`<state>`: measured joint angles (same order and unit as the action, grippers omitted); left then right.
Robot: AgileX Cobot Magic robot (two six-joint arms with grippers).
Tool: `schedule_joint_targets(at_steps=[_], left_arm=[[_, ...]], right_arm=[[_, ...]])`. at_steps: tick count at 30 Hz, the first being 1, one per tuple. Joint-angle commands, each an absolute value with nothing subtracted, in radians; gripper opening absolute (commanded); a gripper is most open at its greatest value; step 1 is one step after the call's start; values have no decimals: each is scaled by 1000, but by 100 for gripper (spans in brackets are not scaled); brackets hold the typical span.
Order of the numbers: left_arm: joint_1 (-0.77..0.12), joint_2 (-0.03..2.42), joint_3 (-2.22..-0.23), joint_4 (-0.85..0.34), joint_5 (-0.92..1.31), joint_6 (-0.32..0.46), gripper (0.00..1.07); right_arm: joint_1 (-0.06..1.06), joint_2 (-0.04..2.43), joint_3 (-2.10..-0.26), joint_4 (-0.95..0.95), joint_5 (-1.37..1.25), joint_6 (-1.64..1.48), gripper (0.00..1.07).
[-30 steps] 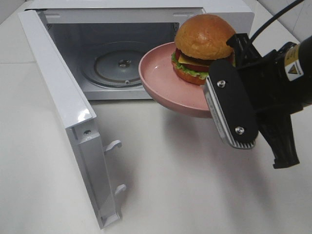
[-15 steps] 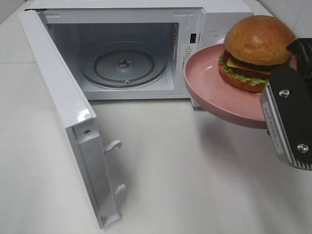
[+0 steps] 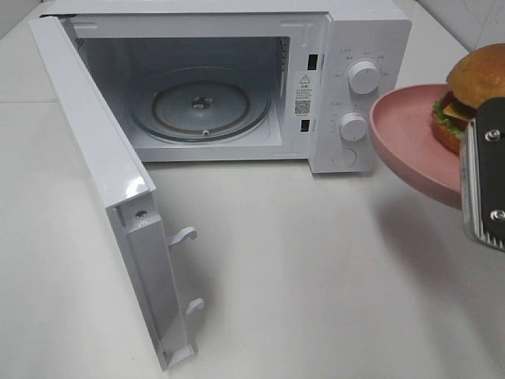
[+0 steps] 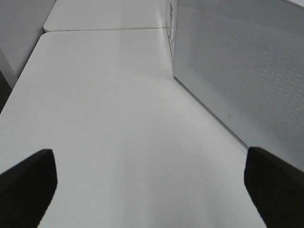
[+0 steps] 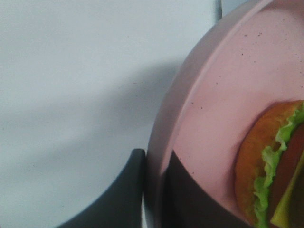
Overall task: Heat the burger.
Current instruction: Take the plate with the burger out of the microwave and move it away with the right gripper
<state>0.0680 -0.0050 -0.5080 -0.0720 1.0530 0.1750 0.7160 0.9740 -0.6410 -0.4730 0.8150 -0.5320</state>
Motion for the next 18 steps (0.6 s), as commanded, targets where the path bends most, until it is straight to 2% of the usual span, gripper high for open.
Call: schedule_joint_targets(at_steps=[1, 5, 9, 18], left_arm=[[70, -22, -507, -79, 1048, 171, 103], [70, -22, -507, -79, 1048, 171, 103], [70, -22, -507, -79, 1048, 171, 103], [70, -22, -507, -79, 1048, 171, 103]], right_arm=[[710, 963, -645, -588, 807, -371, 3], [685, 963, -645, -616, 836, -297, 3], [561, 963, -645, -668, 840, -209, 3], [375, 1044, -645, -728, 885, -65, 3]])
